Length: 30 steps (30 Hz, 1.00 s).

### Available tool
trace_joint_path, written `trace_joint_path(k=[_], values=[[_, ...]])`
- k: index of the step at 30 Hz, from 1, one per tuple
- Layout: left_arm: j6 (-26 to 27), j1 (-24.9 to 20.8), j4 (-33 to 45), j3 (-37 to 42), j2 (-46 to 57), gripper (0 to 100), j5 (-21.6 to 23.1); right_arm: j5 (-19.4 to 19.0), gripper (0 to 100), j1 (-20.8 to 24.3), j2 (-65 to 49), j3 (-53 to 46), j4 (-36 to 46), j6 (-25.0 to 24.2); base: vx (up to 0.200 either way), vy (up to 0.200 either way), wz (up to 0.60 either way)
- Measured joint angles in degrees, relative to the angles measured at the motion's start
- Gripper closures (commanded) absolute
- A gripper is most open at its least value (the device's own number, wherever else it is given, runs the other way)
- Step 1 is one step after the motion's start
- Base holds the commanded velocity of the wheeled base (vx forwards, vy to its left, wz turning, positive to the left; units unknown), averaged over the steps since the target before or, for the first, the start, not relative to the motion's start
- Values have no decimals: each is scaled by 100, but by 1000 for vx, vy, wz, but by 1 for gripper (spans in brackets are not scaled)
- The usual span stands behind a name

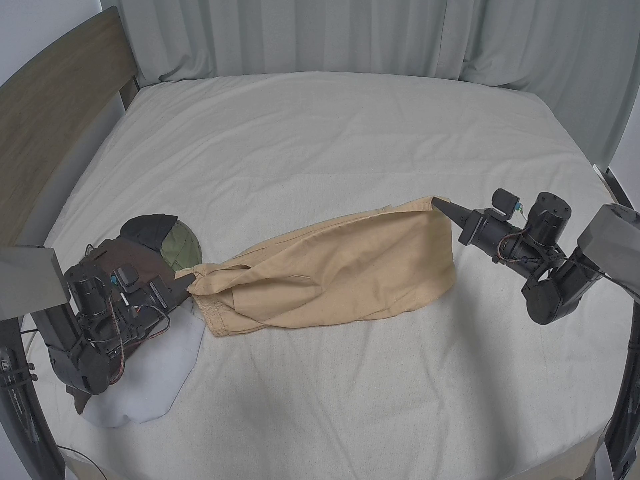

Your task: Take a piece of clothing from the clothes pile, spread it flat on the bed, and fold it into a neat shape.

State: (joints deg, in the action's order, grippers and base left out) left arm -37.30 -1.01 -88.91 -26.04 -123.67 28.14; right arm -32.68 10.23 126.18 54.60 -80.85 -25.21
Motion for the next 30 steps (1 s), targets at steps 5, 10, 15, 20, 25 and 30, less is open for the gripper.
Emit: trace_joint_path(k=[5, 10, 15, 20, 25, 30], values=[[-60, -6, -2, -94, -105, 100, -94, 6, 100, 2, 273, 485, 297, -62, 0, 0, 0], [-66, -9, -2, -196, -268, 100, -110, 9, 100, 2, 546, 945, 484, -67, 0, 0, 0], [-84, 0, -2, -295, -430, 100, -116, 15, 100, -1, 756, 1318, 747, -71, 0, 0, 0], [-263, 0, -2, -395, -551, 100, -202, 26, 100, 0, 924, 1631, 919, -73, 0, 0, 0], [-296, -9, -2, -533, -712, 100, -285, 28, 100, -20, 1034, 1780, 979, -71, 0, 0, 0], [-288, -13, -5, -645, -839, 100, -345, 26, 100, -45, 1089, 1816, 980, -71, 0, 0, 0]])
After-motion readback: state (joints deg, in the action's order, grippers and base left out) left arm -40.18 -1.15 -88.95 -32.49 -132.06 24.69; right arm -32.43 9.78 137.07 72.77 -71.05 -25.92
